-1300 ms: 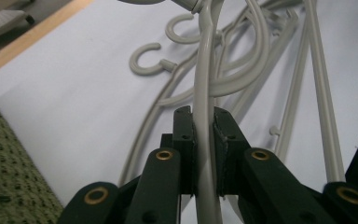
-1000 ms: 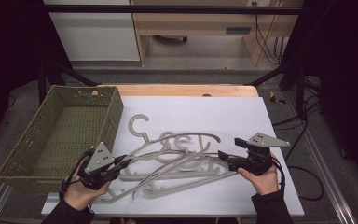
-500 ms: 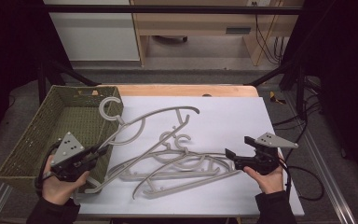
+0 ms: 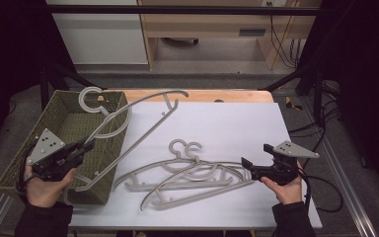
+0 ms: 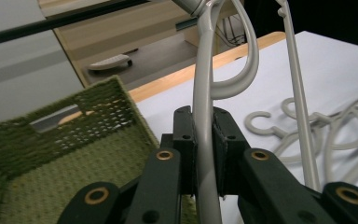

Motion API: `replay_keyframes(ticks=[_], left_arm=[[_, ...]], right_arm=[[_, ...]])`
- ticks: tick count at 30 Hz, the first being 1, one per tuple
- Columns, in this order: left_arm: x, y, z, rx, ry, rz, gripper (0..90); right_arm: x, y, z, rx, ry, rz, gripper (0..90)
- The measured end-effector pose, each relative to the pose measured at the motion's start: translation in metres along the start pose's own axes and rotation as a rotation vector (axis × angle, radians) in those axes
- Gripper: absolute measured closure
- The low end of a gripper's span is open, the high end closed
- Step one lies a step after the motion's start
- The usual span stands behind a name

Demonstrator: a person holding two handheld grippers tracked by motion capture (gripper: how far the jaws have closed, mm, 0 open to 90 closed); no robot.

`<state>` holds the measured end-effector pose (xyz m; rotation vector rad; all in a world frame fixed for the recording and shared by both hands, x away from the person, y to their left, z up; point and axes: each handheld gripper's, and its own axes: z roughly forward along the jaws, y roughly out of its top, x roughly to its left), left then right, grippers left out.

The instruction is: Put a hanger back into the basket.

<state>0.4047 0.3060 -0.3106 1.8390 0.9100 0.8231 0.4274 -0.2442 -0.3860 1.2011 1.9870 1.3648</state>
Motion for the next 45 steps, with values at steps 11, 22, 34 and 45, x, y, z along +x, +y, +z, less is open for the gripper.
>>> replay_keyframes(ticks=[11,22,34,45], left_arm=[[0.051,0.012,0.017,0.033,0.047,-0.006,81.1],[0.094,0.013,0.011,0.084,0.082,-0.013,81.1],[0.135,-0.015,0.008,0.139,0.141,-0.028,81.1],[0.150,-0.037,0.005,0.172,0.174,-0.038,81.1]], right_arm=[[0.000,-0.001,0.000,0.006,0.009,-0.015,4.4],[0.002,-0.002,0.004,0.019,0.010,-0.025,4.1],[0.002,-0.002,0.005,0.020,0.008,-0.020,4.2],[0.002,-0.002,0.006,0.025,0.008,-0.023,4.3]])
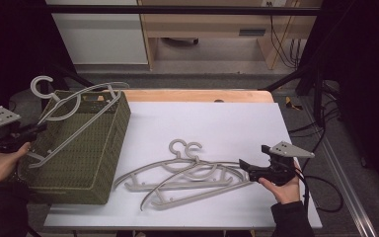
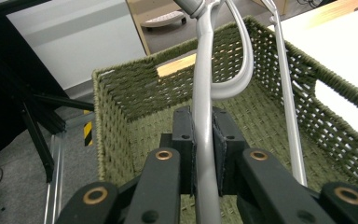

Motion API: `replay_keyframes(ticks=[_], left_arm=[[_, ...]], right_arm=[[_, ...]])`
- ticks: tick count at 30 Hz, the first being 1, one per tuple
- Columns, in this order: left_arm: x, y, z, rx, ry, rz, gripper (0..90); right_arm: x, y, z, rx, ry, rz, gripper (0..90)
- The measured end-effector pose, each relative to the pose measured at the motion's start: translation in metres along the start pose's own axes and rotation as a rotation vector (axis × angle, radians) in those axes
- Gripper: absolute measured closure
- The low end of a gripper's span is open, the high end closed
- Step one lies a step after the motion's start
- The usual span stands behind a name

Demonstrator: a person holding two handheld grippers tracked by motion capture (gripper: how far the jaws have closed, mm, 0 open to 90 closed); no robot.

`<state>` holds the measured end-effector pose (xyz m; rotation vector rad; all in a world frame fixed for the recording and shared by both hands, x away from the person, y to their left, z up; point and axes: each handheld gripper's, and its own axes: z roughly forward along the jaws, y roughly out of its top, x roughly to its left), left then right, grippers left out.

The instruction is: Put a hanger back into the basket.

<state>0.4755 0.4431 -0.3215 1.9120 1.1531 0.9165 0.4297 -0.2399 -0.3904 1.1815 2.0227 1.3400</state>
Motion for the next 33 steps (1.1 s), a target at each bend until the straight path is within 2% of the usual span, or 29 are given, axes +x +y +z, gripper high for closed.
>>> replay_keyframes(ticks=[9,15,19,23,28,33], left_arm=[[0.010,-0.013,-0.005,0.015,0.009,0.003,81.1],[0.014,-0.022,-0.003,0.047,0.028,-0.001,81.1],[0.013,-0.025,0.003,0.059,0.025,-0.006,81.0],[0.005,-0.024,0.010,0.083,0.034,0.021,81.0],[0.009,-0.031,0.015,0.101,0.029,-0.009,81.0],[0.005,-0.039,0.028,0.163,0.010,-0.003,80.9]], right_arm=[[0.000,0.000,0.000,0.005,0.000,-0.007,4.3],[-0.001,0.000,0.000,0.004,-0.001,-0.008,4.4],[0.000,-0.001,0.000,0.008,-0.001,-0.007,4.4],[0.000,-0.001,0.000,0.010,0.000,-0.005,4.4],[0.001,-0.001,0.001,0.011,-0.002,-0.001,4.4],[0.001,-0.001,0.001,0.009,-0.003,-0.009,4.4]])
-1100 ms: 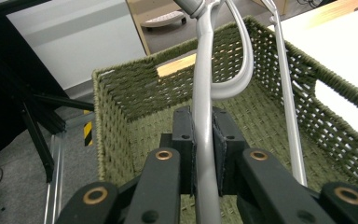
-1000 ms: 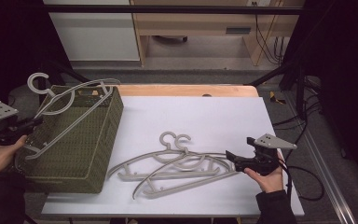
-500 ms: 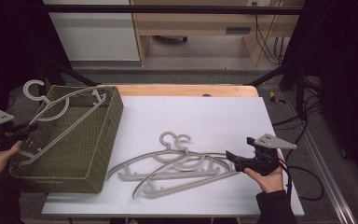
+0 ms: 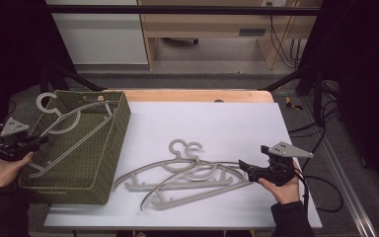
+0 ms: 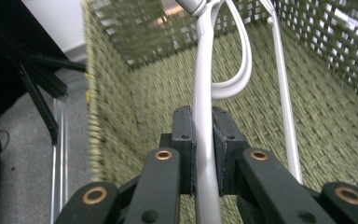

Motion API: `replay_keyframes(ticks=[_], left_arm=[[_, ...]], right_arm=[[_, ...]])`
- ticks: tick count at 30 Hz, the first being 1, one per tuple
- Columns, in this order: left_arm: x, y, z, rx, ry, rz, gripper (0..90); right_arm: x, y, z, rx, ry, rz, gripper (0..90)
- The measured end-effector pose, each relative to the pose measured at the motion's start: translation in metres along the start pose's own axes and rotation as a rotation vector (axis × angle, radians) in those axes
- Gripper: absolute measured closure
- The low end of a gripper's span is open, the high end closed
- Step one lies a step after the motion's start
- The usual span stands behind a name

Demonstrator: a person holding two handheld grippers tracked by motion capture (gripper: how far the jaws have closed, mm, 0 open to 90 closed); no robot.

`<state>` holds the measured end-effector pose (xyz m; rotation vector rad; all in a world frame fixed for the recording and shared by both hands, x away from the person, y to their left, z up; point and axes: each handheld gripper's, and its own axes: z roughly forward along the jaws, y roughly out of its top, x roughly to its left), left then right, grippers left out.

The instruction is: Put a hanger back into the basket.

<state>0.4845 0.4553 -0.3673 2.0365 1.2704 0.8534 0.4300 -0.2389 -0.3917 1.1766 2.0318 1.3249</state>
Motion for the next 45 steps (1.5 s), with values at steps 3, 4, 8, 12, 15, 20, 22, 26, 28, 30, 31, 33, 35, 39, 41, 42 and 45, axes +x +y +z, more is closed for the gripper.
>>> replay_keyframes(ticks=[3,4,8,12,15,20,22,26,28,30,31,33,35,39,41,42,45], left_arm=[[-0.004,-0.001,0.010,0.058,-0.014,-0.001,80.8],[-0.005,-0.001,0.012,0.065,-0.014,0.003,80.6],[-0.004,-0.003,0.017,0.115,-0.012,-0.013,79.8],[-0.002,-0.004,0.016,0.145,0.004,-0.025,75.5],[0.001,-0.004,0.013,0.147,0.011,-0.043,73.3],[0.004,-0.001,0.000,0.094,-0.001,-0.081,69.4],[0.002,0.002,-0.005,0.047,-0.009,-0.092,64.7],[-0.005,0.010,-0.017,-0.013,-0.013,-0.094,55.9],[-0.008,0.013,-0.025,-0.090,-0.041,-0.090,53.6],[-0.013,0.016,-0.030,-0.131,-0.072,-0.091,53.1],[-0.017,0.018,-0.032,-0.148,-0.080,-0.090,52.0],[-0.025,0.021,-0.036,-0.170,-0.086,-0.072,48.9],[-0.034,0.025,-0.039,-0.196,-0.109,-0.081,42.4],[-0.053,0.032,-0.044,-0.252,-0.156,-0.093,40.1],[-0.062,0.036,-0.045,-0.273,-0.199,-0.105,38.2],[-0.069,0.038,-0.047,-0.287,-0.214,-0.106,36.9],[-0.087,0.043,-0.049,-0.316,-0.239,-0.086,31.8]], right_arm=[[0.000,0.000,0.000,0.002,-0.001,0.002,4.4],[0.000,0.000,0.000,0.003,-0.002,0.005,4.4],[0.000,0.000,-0.001,0.001,-0.001,0.004,4.4],[0.000,0.000,-0.001,0.001,-0.002,0.003,4.4],[0.000,0.000,-0.001,0.002,-0.002,0.003,4.4],[0.000,0.000,-0.002,-0.001,-0.002,0.001,4.4],[0.000,0.000,-0.002,-0.002,-0.001,0.003,4.4],[-0.001,0.000,-0.004,-0.006,0.000,0.003,4.3],[-0.001,0.000,-0.004,-0.009,-0.003,0.004,4.3],[-0.002,0.000,-0.005,-0.014,-0.002,0.008,4.2],[-0.002,0.000,-0.005,-0.015,-0.001,0.008,4.2],[-0.002,0.000,-0.006,-0.018,0.000,0.010,4.1],[-0.001,0.001,-0.006,-0.019,-0.001,0.014,4.1],[-0.002,0.001,-0.007,-0.023,0.004,0.012,4.1],[-0.003,0.001,-0.008,-0.026,0.005,0.011,4.0],[-0.002,0.001,-0.008,-0.030,0.003,0.017,4.0],[-0.002,0.002,-0.009,-0.039,0.008,0.017,4.0]])
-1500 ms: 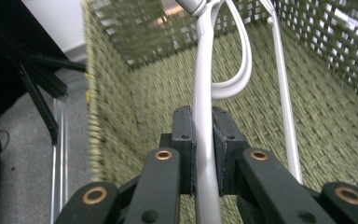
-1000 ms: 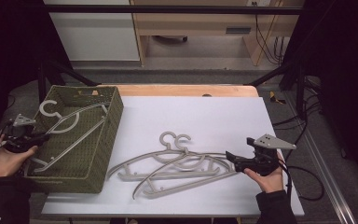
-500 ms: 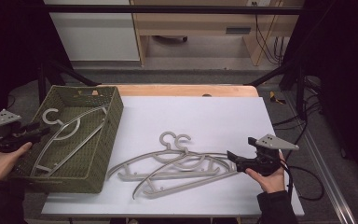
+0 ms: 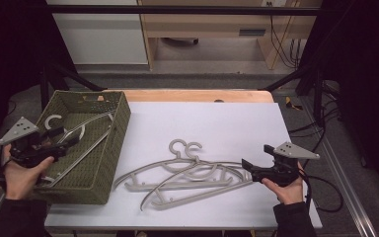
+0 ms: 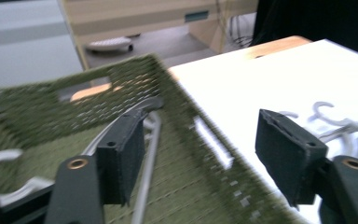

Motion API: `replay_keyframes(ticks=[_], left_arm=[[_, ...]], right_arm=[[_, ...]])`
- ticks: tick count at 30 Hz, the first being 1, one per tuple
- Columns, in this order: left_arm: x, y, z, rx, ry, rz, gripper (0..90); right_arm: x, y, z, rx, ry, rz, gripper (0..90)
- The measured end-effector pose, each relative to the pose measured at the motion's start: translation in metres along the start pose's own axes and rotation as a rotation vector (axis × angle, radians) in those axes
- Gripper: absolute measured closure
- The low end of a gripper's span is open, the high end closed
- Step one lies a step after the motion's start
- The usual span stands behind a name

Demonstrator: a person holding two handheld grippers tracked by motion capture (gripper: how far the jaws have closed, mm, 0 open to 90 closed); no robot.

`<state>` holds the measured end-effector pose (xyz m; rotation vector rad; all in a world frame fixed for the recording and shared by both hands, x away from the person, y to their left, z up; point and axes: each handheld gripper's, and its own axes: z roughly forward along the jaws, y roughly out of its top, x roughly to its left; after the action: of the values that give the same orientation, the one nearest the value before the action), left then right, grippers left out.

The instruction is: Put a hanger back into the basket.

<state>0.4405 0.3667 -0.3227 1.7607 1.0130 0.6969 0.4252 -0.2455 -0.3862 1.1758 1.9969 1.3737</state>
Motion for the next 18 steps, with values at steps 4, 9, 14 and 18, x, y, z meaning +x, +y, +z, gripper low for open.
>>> replay_keyframes(ticks=[4,9,14,18], left_arm=[[-0.020,0.002,0.006,-0.030,-0.044,0.005,25.0],[-0.048,-0.003,0.019,-0.046,-0.100,0.013,20.5],[-0.068,-0.007,0.029,-0.046,-0.142,0.028,19.5],[-0.084,-0.008,0.032,-0.029,-0.181,0.052,16.9]], right_arm=[[0.001,0.001,-0.002,-0.010,0.002,0.004,3.9],[0.001,0.001,-0.003,-0.023,0.013,-0.004,3.9],[0.001,0.000,-0.004,-0.031,0.015,-0.006,3.9],[0.001,0.000,-0.004,-0.032,0.011,0.000,3.8]])
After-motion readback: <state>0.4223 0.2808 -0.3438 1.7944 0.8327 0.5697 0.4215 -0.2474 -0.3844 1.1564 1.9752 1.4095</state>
